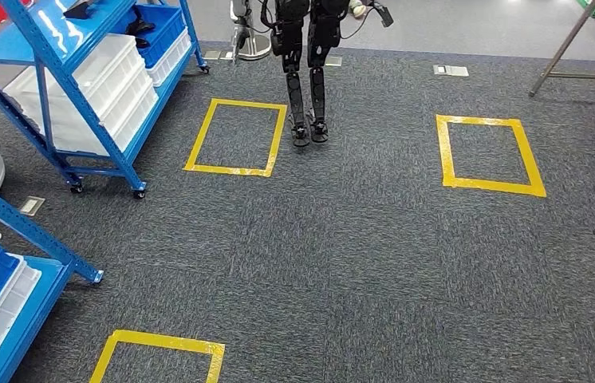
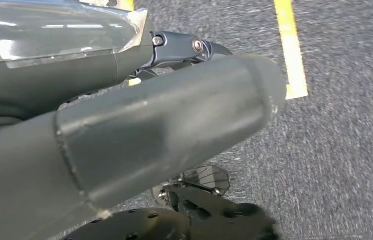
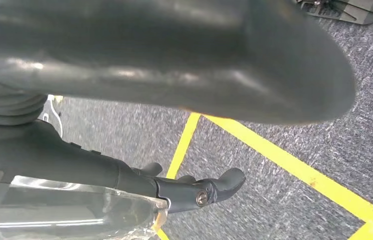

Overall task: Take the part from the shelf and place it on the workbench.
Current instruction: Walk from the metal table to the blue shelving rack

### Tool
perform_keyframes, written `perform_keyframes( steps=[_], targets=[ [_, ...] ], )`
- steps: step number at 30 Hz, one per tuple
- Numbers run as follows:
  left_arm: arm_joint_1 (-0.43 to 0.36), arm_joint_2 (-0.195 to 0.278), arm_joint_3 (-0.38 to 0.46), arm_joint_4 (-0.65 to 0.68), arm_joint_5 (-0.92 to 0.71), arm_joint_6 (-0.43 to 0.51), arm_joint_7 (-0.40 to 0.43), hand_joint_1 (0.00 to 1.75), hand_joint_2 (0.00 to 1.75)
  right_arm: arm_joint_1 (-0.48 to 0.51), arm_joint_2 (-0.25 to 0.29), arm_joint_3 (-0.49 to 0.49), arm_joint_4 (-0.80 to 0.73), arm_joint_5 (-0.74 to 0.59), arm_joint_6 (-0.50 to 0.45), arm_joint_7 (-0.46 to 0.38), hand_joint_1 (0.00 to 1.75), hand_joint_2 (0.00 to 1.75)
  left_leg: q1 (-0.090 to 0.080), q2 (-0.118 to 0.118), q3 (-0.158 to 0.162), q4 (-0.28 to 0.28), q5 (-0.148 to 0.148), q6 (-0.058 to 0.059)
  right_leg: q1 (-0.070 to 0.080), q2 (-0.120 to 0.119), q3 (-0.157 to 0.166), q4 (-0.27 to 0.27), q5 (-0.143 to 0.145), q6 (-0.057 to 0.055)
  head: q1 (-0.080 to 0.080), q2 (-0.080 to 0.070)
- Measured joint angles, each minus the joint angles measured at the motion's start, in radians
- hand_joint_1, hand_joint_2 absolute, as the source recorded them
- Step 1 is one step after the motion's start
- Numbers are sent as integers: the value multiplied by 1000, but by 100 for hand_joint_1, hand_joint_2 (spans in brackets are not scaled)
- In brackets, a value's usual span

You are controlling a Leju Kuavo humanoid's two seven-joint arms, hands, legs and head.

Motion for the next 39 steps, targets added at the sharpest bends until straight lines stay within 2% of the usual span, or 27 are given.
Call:
perform_keyframes(
  steps=[1,2,3,5,7,9,10,12,14,16,17,18,20,22,24,25,27,29,30,31,32,33,34,36,37,38,39],
  targets=[
    [1,0,0,0,0,0,0,0,0,0,0,0,0,1,1,0,0,0,0,3,-13,23,1,1,2,-11,1,0,-1,-2,0,0],
    [1,0,0,0,0,0,0,0,0,0,0,0,0,3,1,0,0,0,0,6,-6,5,21,3,4,-20,2,0,-3,-3,0,0],
    [2,0,0,0,0,-1,0,0,0,-1,0,0,0,5,2,0,0,0,-1,13,21,-48,54,7,5,-29,4,0,-5,-5,0,0],
    [0,0,0,0,1,-2,0,0,0,-3,1,1,0,9,2,0,0,0,-7,47,89,-181,110,18,9,-45,10,0,-9,-3,0,0],
    [-2,0,0,0,1,-3,0,0,0,-4,1,1,0,10,2,0,0,0,-16,66,120,-245,125,25,14,-59,13,0,-14,4,0,0],
    [-3,0,0,0,1,-3,0,0,0,-5,1,2,0,10,2,0,0,0,-20,49,121,-252,126,31,17,-75,16,-2,-18,13,1,0],
    [-1,-1,0,0,1,-3,0,0,0,-6,1,2,0,11,2,0,0,0,-18,40,124,-258,130,34,16,-75,16,2,-22,17,1,0],
    [-1,-2,0,0,2,-3,2,0,0,-8,1,2,0,12,3,0,0,0,-10,21,133,-271,138,41,14,-40,-6,51,-48,21,2,0],
    [-3,-2,0,0,3,-2,3,0,0,-6,0,3,0,13,3,0,0,0,-7,2,133,-274,140,45,8,2,-63,166,-96,17,7,0],
    [-3,-4,0,0,3,0,3,0,0,-2,-1,3,0,13,4,-2,0,0,-7,-23,132,-273,140,47,5,12,-111,254,-122,19,10,0],
    [-3,-4,0,0,3,1,3,0,0,0,-2,3,0,14,5,-3,0,0,-6,-37,133,-272,140,46,3,15,-114,254,-114,26,10,0],
    [-2,-6,0,0,3,1,3,0,0,1,-3,3,0,14,7,-5,0,0,-4,-51,133,-271,139,45,0,19,-98,215,-91,37,10,0],
    [-2,-7,0,0,3,1,3,0,0,-1,-3,4,1,16,11,-11,0,0,-3,-75,131,-262,135,35,-10,53,-44,91,-37,55,12,0],
    [-2,-7,0,0,2,1,5,0,0,-3,-2,5,1,16,14,-14,0,0,-6,-94,125,-254,131,23,-14,77,-13,21,-12,51,12,0],
    [0,-7,0,0,-1,1,7,0,0,-4,0,6,2,16,16,-16,0,0,-4,-108,120,-252,131,16,-12,65,-8,16,-8,35,9,0],
    [2,-6,0,0,-3,1,8,0,0,-4,0,7,1,16,17,-16,0,0,-2,-105,118,-249,129,13,-12,57,-5,15,-7,29,8,0],
    [3,-6,0,0,-6,1,10,0,0,-5,1,8,1,16,16,-17,0,0,0,-63,97,-203,101,6,-12,40,-3,13,-6,17,5,0],
    [1,-7,-1,0,-8,0,10,0,0,-2,2,8,1,15,16,-18,0,0,-1,-11,39,-87,41,1,-6,17,-2,13,-9,8,1,0],
    [0,-7,-2,0,-8,0,10,0,0,0,2,8,2,15,16,-18,0,0,-1,-1,6,-24,16,0,-2,4,-2,13,-11,4,1,0],
    [0,-7,-3,0,-9,0,11,0,0,1,2,8,2,15,16,-18,0,0,-1,4,-17,17,7,1,2,-9,-1,13,-13,1,1,0],
    [1,-8,-4,0,-9,0,12,0,0,1,2,8,2,14,17,-18,0,0,-2,6,-22,24,17,4,5,-21,0,13,-14,-1,1,0],
    [2,-8,-6,0,-9,0,13,0,0,1,2,8,2,14,17,-18,0,0,-3,10,-7,-8,43,10,8,-31,3,13,-16,-3,1,0],
    [2,-7,-7,0,-9,0,13,0,0,-1,3,8,1,14,18,-18,0,0,-7,22,25,-69,79,20,10,-42,6,13,-18,-6,1,0],
    [-1,-5,-8,0,-9,0,14,0,0,-2,6,8,1,14,19,-18,0,0,-21,70,86,-188,121,42,15,-60,12,12,-23,-6,1,0],
    [-3,-4,-9,0,-10,0,15,0,0,-3,8,8,1,14,20,-18,0,0,-29,88,102,-221,127,50,17,-68,13,12,-26,-4,1,0],
    [-5,-4,-9,0,-10,0,15,0,0,-4,9,8,2,15,20,-18,0,0,-34,93,105,-232,123,54,17,-78,15,11,-28,0,2,0],
    [-4,-4,-9,0,-11,0,16,0,0,-5,10,9,2,15,21,-19,0,0,-36,82,105,-237,124,55,19,-89,18,9,-29,4,1,0]
  ],
)
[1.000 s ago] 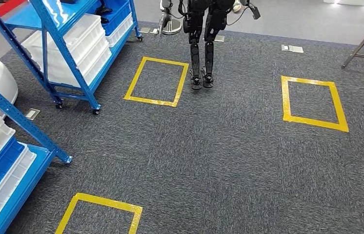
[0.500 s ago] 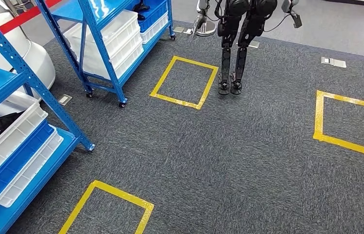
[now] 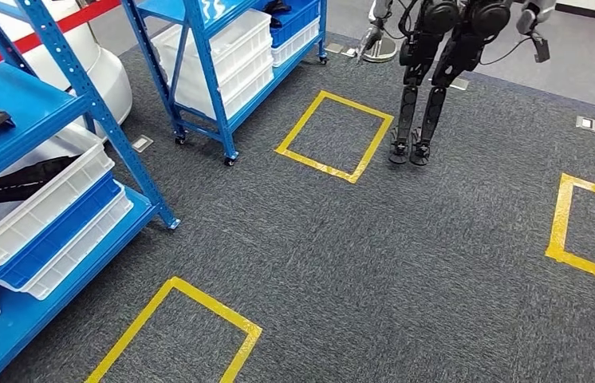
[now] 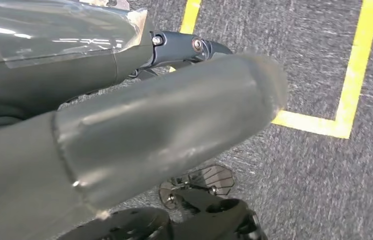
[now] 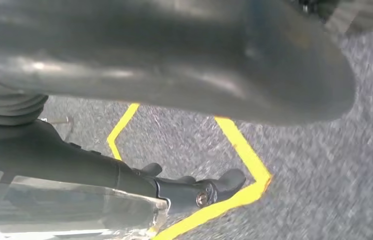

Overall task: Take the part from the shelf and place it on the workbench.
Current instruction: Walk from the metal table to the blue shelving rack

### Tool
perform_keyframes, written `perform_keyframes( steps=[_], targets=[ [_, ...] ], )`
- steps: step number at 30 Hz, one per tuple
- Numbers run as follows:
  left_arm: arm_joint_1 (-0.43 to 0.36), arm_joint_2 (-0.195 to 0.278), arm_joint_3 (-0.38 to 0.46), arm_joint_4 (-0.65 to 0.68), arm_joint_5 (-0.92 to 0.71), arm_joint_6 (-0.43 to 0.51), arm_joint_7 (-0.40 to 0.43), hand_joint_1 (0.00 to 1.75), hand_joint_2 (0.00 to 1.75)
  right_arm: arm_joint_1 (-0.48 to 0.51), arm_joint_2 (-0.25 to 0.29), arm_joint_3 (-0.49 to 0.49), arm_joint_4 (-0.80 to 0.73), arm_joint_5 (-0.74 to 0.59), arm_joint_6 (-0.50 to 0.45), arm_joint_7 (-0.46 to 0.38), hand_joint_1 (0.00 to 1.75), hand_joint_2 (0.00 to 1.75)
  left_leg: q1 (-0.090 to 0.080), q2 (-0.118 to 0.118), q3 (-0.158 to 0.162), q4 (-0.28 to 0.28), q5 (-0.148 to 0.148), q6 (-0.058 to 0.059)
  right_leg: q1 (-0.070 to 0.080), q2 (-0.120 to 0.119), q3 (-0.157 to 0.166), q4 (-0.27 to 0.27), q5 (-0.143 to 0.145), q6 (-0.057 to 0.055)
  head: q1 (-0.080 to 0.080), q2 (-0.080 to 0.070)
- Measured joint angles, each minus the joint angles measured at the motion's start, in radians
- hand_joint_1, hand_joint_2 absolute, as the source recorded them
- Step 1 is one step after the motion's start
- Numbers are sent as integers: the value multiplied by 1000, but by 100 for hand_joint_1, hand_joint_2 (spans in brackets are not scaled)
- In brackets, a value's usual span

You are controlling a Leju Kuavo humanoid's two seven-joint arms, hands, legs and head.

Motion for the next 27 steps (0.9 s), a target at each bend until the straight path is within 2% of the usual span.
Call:
perform_keyframes(
  steps=[1,2,3,5,7,8,9,10,11,12,13,14,16,17,18,19,20,21,22,23,24,25,27],
  targets=[
    [1,-1,0,0,-1,0,1,0,0,-1,1,0,0,0,0,0,0,0,4,-12,5,-10,6,1,1,-6,3,-1,-2,4,0,0],
    [3,-2,0,0,-1,0,2,0,0,-2,1,1,0,1,0,-2,0,0,8,-24,12,-22,12,2,2,3,4,6,-8,7,1,0],
    [3,-3,0,0,-2,0,3,0,0,-3,1,1,0,1,0,-4,0,0,12,-36,19,-33,20,4,2,25,-5,30,-22,8,1,0],
    [1,-4,0,0,-4,0,5,0,0,-1,-2,2,0,1,0,-8,0,0,17,-61,24,-44,29,9,-5,83,-54,133,-66,7,4,0],
    [0,-6,0,0,-6,0,6,0,0,4,-3,2,0,1,0,-10,0,0,18,-91,24,-43,30,10,-11,105,-114,243,-100,12,5,0],
    [1,-6,0,0,-6,0,6,0,0,6,-4,2,0,1,1,-10,0,0,19,-106,24,-42,30,9,-14,107,-128,259,-97,20,5,0],
    [2,-7,0,0,-7,0,7,0,0,7,-4,2,0,1,2,-11,0,0,21,-120,24,-41,29,7,-17,109,-124,238,-79,31,5,0],
    [3,-8,0,0,-7,0,7,0,0,7,-5,2,0,2,5,-11,0,0,23,-134,25,-38,28,3,-21,116,-102,182,-47,44,5,0],
    [4,-8,0,0,-7,0,7,0,0,6,-6,4,0,2,8,-11,0,0,25,-146,24,-34,26,-2,-26,134,-75,112,-15,55,6,0],
    [4,-9,0,0,-7,0,7,0,0,5,-6,5,0,2,11,-11,0,0,25,-157,22,-28,22,-10,-29,149,-52,53,11,58,7,0],
    [4,-9,0,0,-7,0,7,0,0,5,-6,6,0,2,13,-12,0,0,24,-166,19,-23,18,-17,-31,162,-37,14,27,56,7,0],
    [4,-9,0,0,-7,0,7,0,0,4,-6,7,0,2,14,-12,0,0,23,-173,16,-20,16,-23,-30,167,-31,0,31,47,8,0],
    [6,-8,0,0,-8,0,7,0,0,3,-6,9,0,2,15,-12,0,0,25,-183,11,-17,16,-32,-29,153,-27,0,35,28,6,0],
    [8,-8,0,0,-8,0,8,0,0,2,-6,10,0,2,15,-12,0,0,27,-175,7,-11,12,-36,-30,145,-26,-1,37,22,6,0],
    [8,-7,-1,0,-9,0,9,0,0,1,-6,11,0,2,15,-12,0,0,28,-158,-3,10,-2,-41,-32,137,-24,-3,38,15,3,0],
    [8,-7,-1,0,-10,0,11,0,0,2,-5,13,0,2,15,-12,0,0,30,-134,-22,52,-27,-45,-33,128,-23,-4,38,9,1,0],
    [7,-7,-1,0,-12,0,12,0,0,3,-5,14,0,2,15,-11,0,0,30,-107,-51,110,-58,-50,-30,117,-23,-4,37,4,-2,0],
    [6,-8,-1,0,-14,0,14,0,0,5,-5,15,0,2,15,-10,0,0,32,-91,-85,175,-89,-54,-28,106,-23,-4,36,0,-4,0],
    [6,-8,-1,0,-15,0,16,0,0,6,-5,16,0,2,15,-10,0,0,34,-83,-115,230,-109,-57,-27,94,-23,-4,34,-2,-4,0],
    [7,-9,-1,0,-16,0,18,0,0,7,-5,16,0,2,15,-9,0,0,36,-78,-131,256,-110,-58,-26,83,-23,-4,33,-3,-5,0],
    [7,-9,-1,0,-16,0,21,0,0,7,-5,16,0,2,15,-8,0,0,36,-74,-127,245,-93,-58,-26,72,-22,-4,32,-4,-5,0],
    [8,-9,-1,0,-17,0,23,0,0,6,-5,17,0,2,15,-8,0,0,37,-67,-103,197,-62,-56,-26,63,-21,-4,30,-4,-5,0],
    [7,-9,-1,0,-17,0,25,0,0,5,-4,17,0,2,15,-8,0,0,33,-32,-31,63,-6,-49,-22,47,-15,-4,26,1,-4,0]
  ],
)
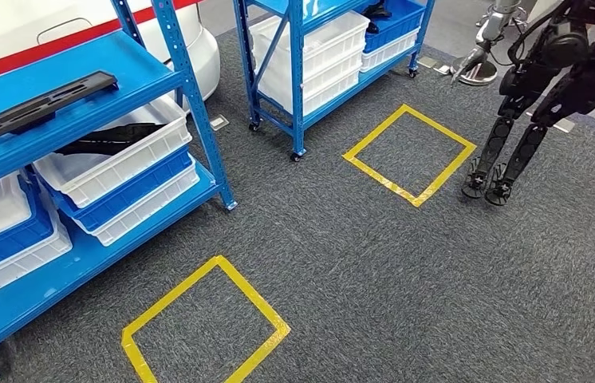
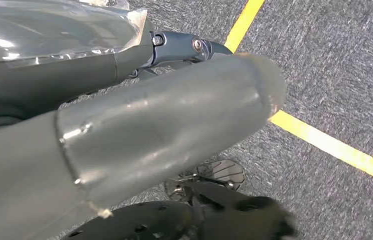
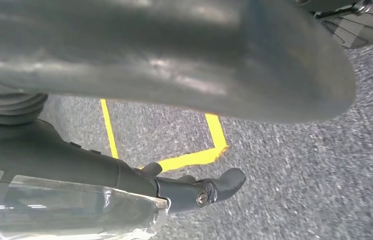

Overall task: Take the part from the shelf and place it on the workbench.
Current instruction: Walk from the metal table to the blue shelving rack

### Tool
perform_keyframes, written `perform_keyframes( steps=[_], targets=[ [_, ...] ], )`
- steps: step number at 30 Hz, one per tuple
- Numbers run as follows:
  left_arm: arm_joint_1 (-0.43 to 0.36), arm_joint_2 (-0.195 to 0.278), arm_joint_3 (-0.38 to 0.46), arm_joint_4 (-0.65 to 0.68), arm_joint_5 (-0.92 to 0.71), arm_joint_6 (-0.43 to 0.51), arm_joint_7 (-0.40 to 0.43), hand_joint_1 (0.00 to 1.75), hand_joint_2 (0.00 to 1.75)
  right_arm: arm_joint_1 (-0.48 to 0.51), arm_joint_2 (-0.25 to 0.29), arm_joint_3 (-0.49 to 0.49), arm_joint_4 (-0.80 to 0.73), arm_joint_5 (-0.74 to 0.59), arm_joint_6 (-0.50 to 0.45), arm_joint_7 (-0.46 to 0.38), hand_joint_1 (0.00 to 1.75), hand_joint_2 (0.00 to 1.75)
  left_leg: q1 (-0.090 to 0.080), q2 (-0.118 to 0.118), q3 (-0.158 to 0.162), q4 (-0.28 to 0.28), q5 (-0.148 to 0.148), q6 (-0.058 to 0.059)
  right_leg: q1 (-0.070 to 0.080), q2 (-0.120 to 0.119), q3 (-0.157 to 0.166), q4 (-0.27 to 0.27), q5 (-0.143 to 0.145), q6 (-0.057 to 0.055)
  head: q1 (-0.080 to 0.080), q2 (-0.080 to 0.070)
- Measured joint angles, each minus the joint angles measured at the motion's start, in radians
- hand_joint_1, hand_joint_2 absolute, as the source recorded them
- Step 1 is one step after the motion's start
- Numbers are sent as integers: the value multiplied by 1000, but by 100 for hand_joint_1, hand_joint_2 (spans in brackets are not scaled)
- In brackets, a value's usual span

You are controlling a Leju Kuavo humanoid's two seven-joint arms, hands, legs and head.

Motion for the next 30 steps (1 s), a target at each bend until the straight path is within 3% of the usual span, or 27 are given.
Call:
perform_keyframes(
  steps=[2,4,6,7,9,11,12,13,15,17,19,20,22,24,26,27,28,30],
  targets=[
    [-3,0,-1,0,0,0,1,0,0,-1,0,0,0,0,0,0,0,0,-7,20,34,-67,15,8,6,-14,5,-1,-6,10,2,0],
    [-4,-1,-1,0,0,-1,3,0,0,-3,0,0,0,-1,-1,1,0,0,-13,3,33,-73,13,17,9,-30,12,-6,-9,22,2,0],
    [-3,-2,-3,0,0,-2,5,0,0,-5,0,1,0,-1,-2,2,0,0,-11,-17,42,-86,21,30,9,-16,10,10,-22,30,2,0],
    [-3,-3,-3,0,0,-2,6,0,0,-6,0,1,0,-1,-3,2,0,0,-8,-26,47,-93,26,36,9,4,-5,44,-41,29,4,0],
    [-5,-5,-5,0,0,-4,8,0,0,-3,0,1,0,-1,-3,2,0,0,-5,-46,49,-97,30,43,7,46,-65,166,-97,20,8,0],
    [-4,-6,-5,0,1,-5,10,0,0,2,0,1,0,-1,-3,2,0,0,-7,-72,49,-96,30,45,7,60,-120,263,-125,22,8,0],
    [-4,-7,-5,0,1,-6,11,0,0,3,-1,1,0,0,-3,2,0,0,-7,-86,50,-96,30,45,8,62,-125,263,-115,28,9,0],
    [-3,-7,-5,0,1,-6,12,0,0,3,-1,2,0,0,-3,2,0,0,-7,-99,51,-95,29,44,7,66,-110,220,-89,37,9,0],
    [-3,-9,-5,0,1,-5,14,0,0,3,-2,2,0,0,-3,2,0,0,-9,-124,53,-92,27,39,3,95,-54,83,-26,50,10,0],
    [-2,-11,-5,0,1,-4,15,0,0,2,-3,2,0,0,-3,2,0,0,-13,-142,51,-87,21,30,2,116,-22,1,8,44,9,0],
    [1,-11,-5,0,1,-4,16,0,0,-1,-2,2,0,0,-3,2,0,0,-13,-155,49,-86,19,21,2,108,-14,-7,13,29,9,0],
    [3,-11,-5,0,1,-3,16,0,0,-2,-1,2,0,-1,-3,2,0,0,-11,-150,47,-83,17,17,1,101,-10,-8,15,23,9,0],
    [5,-10,-5,0,1,-2,17,0,0,-3,1,3,0,0,-2,0,0,0,-9,-111,29,-40,-10,7,-4,84,-4,-10,16,9,4,0],
    [2,-11,-5,0,1,-1,18,0,0,0,2,3,0,0,0,-1,0,0,-5,-66,-26,68,-67,-3,-2,62,-1,-11,12,-3,-2,0],
    [1,-11,-5,0,1,0,19,0,0,3,1,3,0,0,2,-1,0,0,1,-50,-85,171,-102,-11,1,39,1,-11,9,-9,-3,0],
    [2,-12,-5,0,1,0,20,0,0,3,1,3,0,0,3,-2,0,0,3,-46,-94,181,-94,-12,2,28,2,-11,7,-10,-3,0],
    [3,-12,-5,0,2,0,20,0,0,2,1,3,0,0,3,-2,0,0,4,-40,-82,152,-68,-12,2,18,4,-11,5,-9,-3,0],
    [2,-12,-5,0,2,1,21,0,0,2,2,4,0,0,4,-2,0,0,0,-7,-17,26,-5,-4,4,1,12,-11,-1,-4,-3,0]
  ],
)
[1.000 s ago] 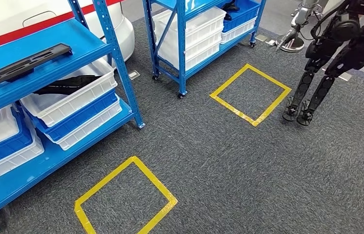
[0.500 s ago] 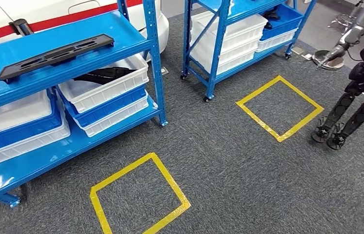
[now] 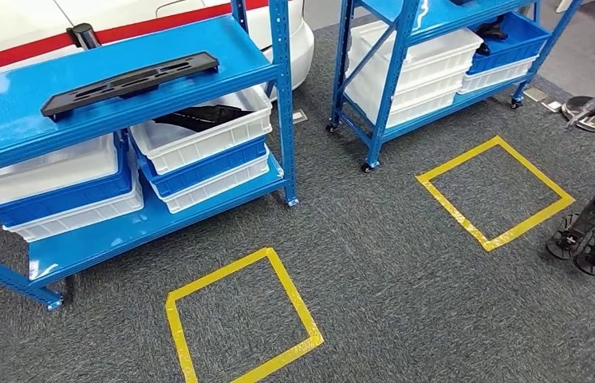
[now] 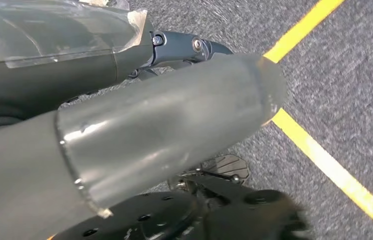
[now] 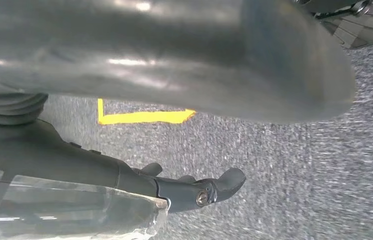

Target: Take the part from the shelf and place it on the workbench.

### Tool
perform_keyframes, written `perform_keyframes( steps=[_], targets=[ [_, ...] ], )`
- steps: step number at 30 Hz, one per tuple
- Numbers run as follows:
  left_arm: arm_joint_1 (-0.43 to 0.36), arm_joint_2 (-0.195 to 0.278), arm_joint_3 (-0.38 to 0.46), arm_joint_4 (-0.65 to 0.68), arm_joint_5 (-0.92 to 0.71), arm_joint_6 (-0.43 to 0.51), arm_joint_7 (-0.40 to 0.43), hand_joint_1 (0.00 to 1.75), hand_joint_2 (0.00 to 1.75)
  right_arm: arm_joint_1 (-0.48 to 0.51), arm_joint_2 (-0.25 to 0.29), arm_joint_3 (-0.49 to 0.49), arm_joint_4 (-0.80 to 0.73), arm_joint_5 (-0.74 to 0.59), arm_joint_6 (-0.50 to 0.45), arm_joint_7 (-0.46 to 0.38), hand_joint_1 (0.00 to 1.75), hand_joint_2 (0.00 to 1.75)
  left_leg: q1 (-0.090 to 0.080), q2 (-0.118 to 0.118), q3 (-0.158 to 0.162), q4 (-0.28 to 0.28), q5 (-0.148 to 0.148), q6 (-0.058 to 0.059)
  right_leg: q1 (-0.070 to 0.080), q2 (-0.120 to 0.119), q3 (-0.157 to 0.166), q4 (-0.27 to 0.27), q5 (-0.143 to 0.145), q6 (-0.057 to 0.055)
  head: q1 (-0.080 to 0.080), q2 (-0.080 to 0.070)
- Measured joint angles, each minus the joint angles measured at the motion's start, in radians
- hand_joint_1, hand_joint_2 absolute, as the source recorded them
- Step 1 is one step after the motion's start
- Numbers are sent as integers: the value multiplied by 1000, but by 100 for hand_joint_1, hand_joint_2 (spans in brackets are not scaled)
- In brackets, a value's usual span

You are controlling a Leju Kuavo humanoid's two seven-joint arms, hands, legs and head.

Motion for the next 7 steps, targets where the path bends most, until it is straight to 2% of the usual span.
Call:
perform_keyframes(
  steps=[1,3,5,7],
  targets=[
    [-1,0,0,0,0,0,0,0,0,0,0,1,0,0,1,0,0,0,-4,16,29,-55,19,6,3,-8,3,0,-4,4,1,0],
    [-4,0,0,0,0,0,1,0,0,-2,1,2,0,0,4,0,0,0,-12,28,50,-100,25,16,8,-22,8,-1,-10,15,2,0],
    [-4,0,0,0,0,1,3,0,0,-6,0,3,0,1,6,0,0,0,-13,7,53,-107,28,27,10,-32,12,-3,-14,26,1,0],
    [-2,-1,0,0,0,1,4,0,0,-9,-1,3,0,1,6,0,0,0,-11,-8,60,-118,34,36,10,-17,12,6,-22,33,2,0]
  ],
)
